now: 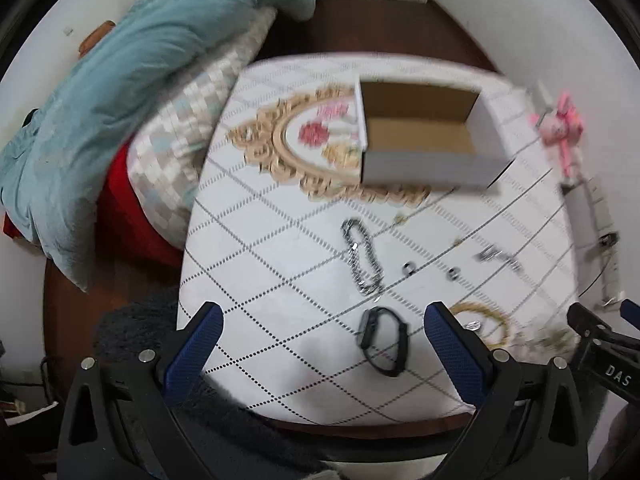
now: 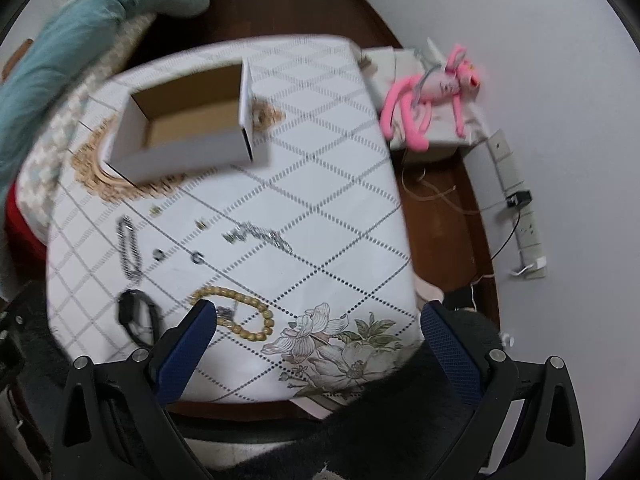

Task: Organize jewelry
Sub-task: 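Grasp the black smartwatch with the left gripper while the right gripper grasps the wooden-bead bracelet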

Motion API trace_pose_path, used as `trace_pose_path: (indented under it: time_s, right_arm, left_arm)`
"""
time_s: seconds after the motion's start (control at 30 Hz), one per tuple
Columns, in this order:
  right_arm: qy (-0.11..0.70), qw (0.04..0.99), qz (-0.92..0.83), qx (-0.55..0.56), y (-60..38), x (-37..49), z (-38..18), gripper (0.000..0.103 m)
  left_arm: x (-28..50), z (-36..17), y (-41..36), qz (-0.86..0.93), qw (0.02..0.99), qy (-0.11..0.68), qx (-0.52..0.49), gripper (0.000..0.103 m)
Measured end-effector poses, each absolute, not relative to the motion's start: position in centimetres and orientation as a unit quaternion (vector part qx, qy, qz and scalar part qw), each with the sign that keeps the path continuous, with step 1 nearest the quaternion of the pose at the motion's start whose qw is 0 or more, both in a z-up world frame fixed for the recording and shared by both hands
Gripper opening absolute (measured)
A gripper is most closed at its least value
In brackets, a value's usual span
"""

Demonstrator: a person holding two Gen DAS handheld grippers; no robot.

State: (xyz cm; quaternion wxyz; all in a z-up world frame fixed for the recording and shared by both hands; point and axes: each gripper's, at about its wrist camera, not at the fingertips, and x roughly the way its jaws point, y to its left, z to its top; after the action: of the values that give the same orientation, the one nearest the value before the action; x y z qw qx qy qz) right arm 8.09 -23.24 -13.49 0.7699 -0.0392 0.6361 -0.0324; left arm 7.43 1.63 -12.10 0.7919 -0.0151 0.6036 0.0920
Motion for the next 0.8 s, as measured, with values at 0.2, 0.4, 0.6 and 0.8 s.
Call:
trace_pose_path:
  time_s: [0.2, 0.4, 0.6, 0.8]
  right_arm:
    - [0.672, 0.739, -0.023, -0.031, -23.0, 8.1, -19.1, 0.097]
    - [0.689, 0.725, -0.009, -0.007, -23.0, 7.9, -22.5, 0.084]
    - [0.694, 0.720, 0.007, 0.014, -22.9, 7.9, -25.1, 0.059]
    - [0.682, 0.731, 0.009, -0.009, -22.1, 7.6, -26.2, 0.041]
  left_arm:
    - [8.0, -16.9, 2.2, 0.084, 0.763, 0.640, -0.027, 0.102]
    - [7.6, -19.3, 2.4, 0.066, 0.744, 0.663, -0.056, 0.082]
    - [7.5, -20.8, 1.6, 0.048, 0.742, 0.666, -0.057, 0.060]
    - [7.5, -22.5, 1.3, 0.038, 0.733, 0.677, -0.059, 0.036]
